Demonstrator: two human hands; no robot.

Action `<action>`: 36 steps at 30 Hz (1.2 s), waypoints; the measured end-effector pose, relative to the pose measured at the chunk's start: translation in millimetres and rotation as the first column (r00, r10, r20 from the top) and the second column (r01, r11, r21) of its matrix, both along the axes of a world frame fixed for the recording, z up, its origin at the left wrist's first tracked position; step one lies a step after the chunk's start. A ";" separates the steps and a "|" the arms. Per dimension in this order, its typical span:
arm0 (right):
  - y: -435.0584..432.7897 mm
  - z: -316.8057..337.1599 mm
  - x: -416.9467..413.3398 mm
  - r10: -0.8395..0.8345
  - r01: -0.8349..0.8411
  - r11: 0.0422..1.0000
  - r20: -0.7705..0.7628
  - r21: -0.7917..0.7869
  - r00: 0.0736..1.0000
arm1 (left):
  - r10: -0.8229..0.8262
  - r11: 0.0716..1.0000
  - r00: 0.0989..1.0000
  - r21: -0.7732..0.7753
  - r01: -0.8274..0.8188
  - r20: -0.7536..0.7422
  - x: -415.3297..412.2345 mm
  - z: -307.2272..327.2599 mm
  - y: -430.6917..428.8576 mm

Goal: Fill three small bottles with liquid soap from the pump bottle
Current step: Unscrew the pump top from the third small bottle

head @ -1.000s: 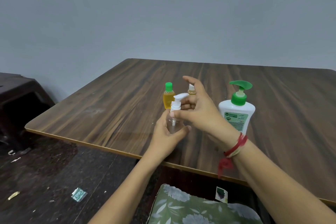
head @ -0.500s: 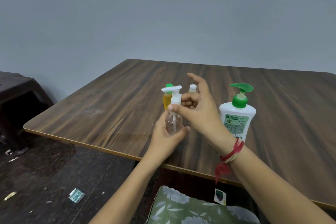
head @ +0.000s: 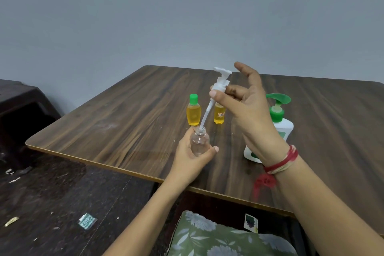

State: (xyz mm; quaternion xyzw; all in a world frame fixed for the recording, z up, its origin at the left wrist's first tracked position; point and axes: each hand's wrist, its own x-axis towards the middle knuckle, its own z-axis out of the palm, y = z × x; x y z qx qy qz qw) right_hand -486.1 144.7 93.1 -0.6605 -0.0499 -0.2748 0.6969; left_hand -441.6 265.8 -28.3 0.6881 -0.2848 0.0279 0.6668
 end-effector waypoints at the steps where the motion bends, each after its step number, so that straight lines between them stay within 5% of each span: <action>1: 0.4 -2.2 0.3 0.000 0.000 1.000 -0.007 0.006 1.000 | 0.003 1.000 1.000 -0.005 -0.003 0.004 -0.5 0.3 0.5; 19: 6.8 -52.8 1.6 0.055 -0.026 0.943 -0.079 0.331 0.995 | 0.265 0.946 0.964 -0.192 -0.261 -0.006 26.0 13.4 51.2; 26: 11.9 -79.4 38.9 -0.104 0.097 0.994 -0.158 -0.049 0.982 | 0.343 0.916 0.939 -0.230 -0.329 0.025 23.5 25.2 65.0; 36: -1.8 -107.8 77.5 -0.156 0.085 0.972 -0.333 -0.221 0.930 | 0.263 0.959 0.963 -0.128 -0.253 0.065 20.5 9.0 59.0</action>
